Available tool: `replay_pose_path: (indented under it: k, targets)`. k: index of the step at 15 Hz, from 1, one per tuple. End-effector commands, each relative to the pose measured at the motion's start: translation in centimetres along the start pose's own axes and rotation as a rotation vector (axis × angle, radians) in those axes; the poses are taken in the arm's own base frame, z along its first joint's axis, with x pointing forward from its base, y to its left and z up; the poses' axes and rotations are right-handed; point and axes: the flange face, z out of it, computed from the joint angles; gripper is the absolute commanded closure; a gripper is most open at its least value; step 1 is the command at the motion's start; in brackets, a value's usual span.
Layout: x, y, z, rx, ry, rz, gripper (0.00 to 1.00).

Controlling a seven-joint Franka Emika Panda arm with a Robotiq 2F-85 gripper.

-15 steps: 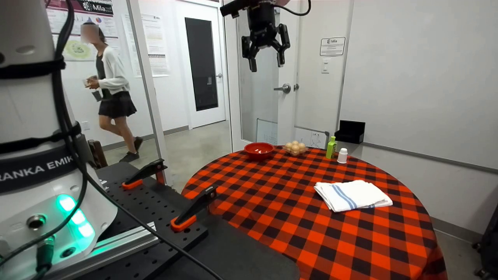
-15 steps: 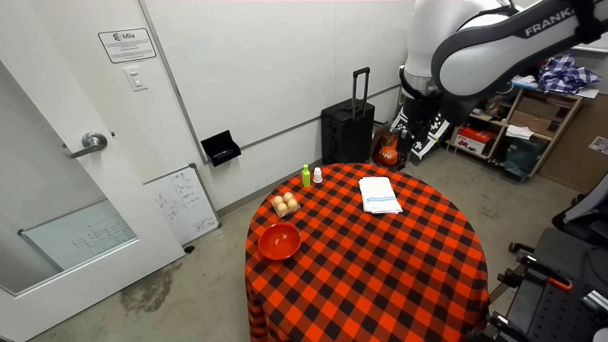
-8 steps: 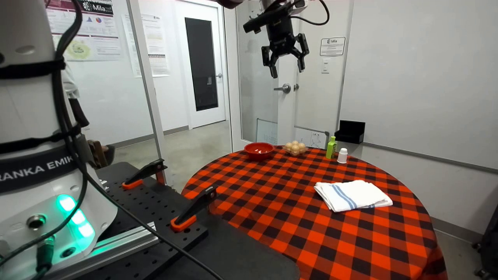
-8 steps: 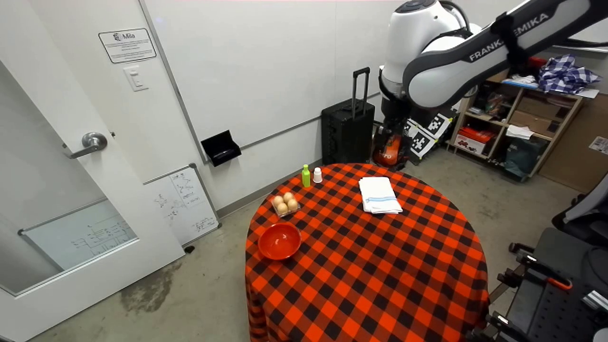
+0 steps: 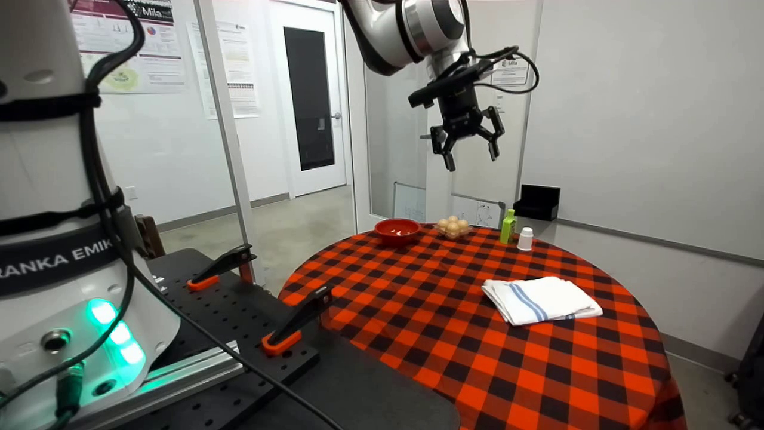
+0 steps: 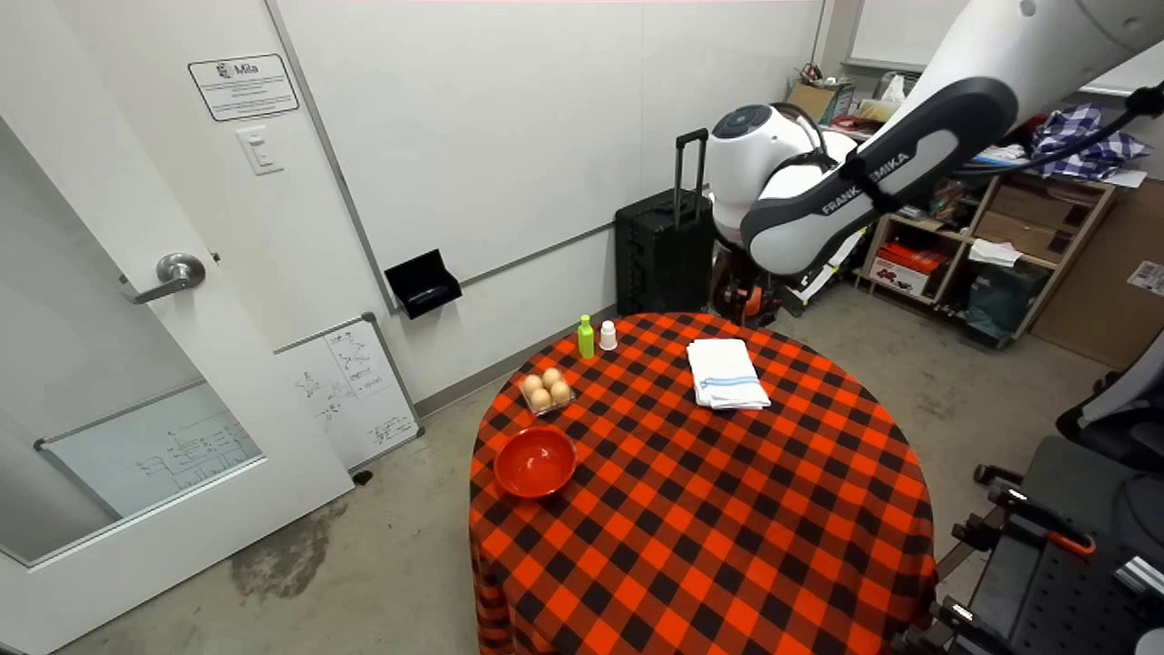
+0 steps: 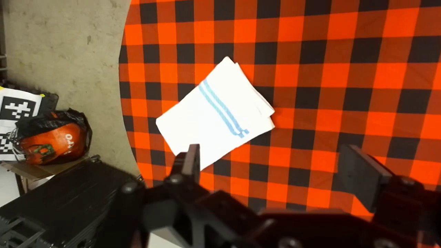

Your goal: Straighten the towel

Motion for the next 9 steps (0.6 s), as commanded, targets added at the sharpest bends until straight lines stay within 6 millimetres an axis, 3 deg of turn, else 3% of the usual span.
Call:
replay_pose_path:
  k: [1,4,9]
  targets:
    - [1.9,0.5,6.0,-0.046,-0.028,-0.065,0.00]
    - [2.4,1.1,11.4,-0.060,-0.052,-0.123,0.00]
    - [3.1,2.2,17.3,-0.027,-0.035,-0.163,0.00]
